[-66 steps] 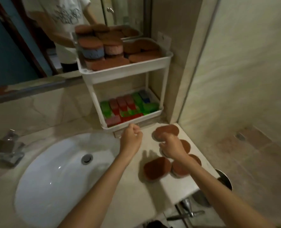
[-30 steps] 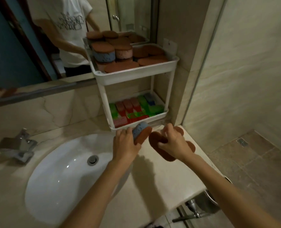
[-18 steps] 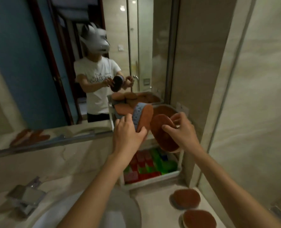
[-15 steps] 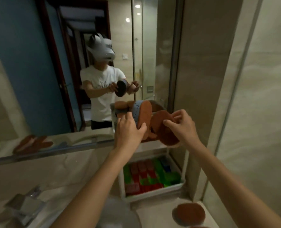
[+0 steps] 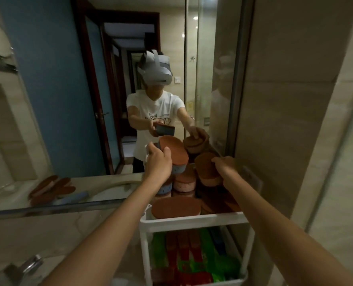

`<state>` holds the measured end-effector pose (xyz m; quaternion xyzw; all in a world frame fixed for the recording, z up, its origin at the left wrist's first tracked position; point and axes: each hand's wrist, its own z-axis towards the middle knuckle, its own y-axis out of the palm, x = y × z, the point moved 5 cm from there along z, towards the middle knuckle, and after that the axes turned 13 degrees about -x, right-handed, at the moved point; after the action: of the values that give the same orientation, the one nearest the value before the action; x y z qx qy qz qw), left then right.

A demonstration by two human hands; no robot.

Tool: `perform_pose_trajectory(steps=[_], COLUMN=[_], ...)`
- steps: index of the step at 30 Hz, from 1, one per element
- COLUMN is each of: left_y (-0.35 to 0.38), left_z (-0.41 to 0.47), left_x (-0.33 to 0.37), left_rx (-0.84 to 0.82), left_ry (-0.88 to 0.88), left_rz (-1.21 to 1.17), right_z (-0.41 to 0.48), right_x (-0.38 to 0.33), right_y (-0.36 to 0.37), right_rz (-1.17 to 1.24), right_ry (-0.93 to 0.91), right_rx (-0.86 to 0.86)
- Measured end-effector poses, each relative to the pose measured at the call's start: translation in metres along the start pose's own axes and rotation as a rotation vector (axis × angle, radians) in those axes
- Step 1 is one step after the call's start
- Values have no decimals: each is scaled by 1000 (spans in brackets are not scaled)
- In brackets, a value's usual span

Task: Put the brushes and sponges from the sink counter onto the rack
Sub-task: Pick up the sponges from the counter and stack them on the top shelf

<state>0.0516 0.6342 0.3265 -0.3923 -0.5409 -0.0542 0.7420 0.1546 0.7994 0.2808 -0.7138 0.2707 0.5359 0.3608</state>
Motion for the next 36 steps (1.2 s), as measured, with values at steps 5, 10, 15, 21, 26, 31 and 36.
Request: perform_pose_trajectory(steps=[5, 10, 15, 21, 26, 31, 36], left_y=[16, 26, 29, 33, 42, 63, 70], left_z=[12, 22, 24, 24, 23, 25, 28], left_x=[2, -7, -16, 5, 19, 24, 20], left_rx=[-26, -67, -64, -79, -138, -302, -321], left_ry=[-45, -112, -133, -43, -68, -77, 164], left_rz=[4, -50, -204, -397, -535, -653, 44], right_z=[13, 15, 18, -18, -44, -48, -48], right_x=[1, 3, 8, -24, -39, -42, -21], right_y=[6, 13, 13, 4, 7, -8, -26], right_rz=[-244, -594, -675, -229, -393, -399, -731], right_ry=[-11, -47, -105, -518, -536, -540, -365], right_rx=[-44, -44, -56, -85, -351, -201, 81])
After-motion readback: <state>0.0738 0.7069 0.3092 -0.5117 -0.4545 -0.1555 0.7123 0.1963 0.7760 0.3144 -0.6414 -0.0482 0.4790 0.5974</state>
